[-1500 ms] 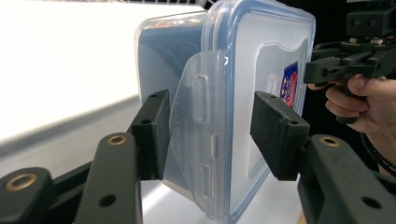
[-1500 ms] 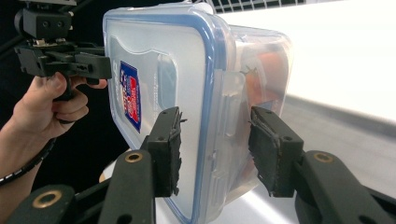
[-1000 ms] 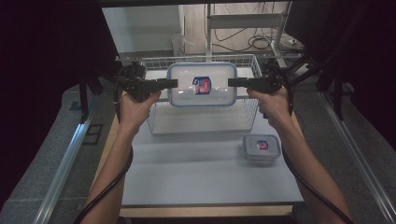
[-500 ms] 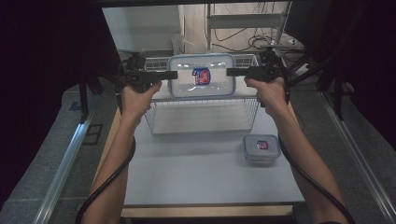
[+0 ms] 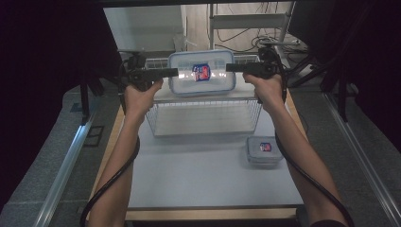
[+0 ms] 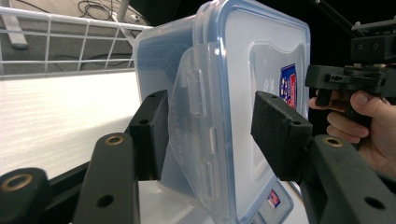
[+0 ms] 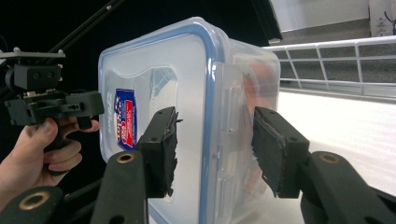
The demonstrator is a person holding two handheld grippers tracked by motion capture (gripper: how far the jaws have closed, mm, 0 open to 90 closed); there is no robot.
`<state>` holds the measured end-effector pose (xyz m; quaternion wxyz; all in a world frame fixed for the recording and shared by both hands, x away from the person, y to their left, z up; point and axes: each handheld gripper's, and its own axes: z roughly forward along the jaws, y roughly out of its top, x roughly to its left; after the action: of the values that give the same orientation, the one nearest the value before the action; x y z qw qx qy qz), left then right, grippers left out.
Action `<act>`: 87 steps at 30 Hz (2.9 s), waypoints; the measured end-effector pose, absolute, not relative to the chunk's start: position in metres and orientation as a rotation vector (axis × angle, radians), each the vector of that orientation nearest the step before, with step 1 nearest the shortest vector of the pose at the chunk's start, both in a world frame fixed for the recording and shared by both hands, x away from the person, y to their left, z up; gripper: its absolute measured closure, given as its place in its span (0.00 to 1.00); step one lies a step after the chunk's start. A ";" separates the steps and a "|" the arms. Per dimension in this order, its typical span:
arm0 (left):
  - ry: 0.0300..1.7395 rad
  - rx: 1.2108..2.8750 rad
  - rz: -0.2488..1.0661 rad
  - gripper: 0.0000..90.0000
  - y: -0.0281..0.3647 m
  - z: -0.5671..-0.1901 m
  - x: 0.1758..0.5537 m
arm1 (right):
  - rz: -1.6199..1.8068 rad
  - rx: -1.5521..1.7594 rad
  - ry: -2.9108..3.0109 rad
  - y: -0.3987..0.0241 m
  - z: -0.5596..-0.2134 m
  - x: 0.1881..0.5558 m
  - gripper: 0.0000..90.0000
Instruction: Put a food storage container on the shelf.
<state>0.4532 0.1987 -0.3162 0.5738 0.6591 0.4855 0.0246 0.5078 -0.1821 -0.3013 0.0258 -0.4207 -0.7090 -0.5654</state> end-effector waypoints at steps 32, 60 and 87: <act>0.983 1.696 0.389 1.00 0.192 -0.334 0.382 | -1.833 -1.236 -2.508 -0.200 -0.310 0.473 0.84; 1.044 1.748 0.367 1.00 0.170 -0.358 0.414 | -1.717 -1.341 -2.636 -0.181 -0.337 0.482 0.81; 0.990 1.838 0.460 0.54 0.170 -0.388 0.344 | -1.765 -1.112 -2.702 -0.204 -0.357 0.411 0.54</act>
<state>0.3438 0.1702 -0.3877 0.4812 0.7538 0.4059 0.1885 0.4111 -0.2039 -0.3569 -0.1355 -0.3227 -0.7843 -0.5122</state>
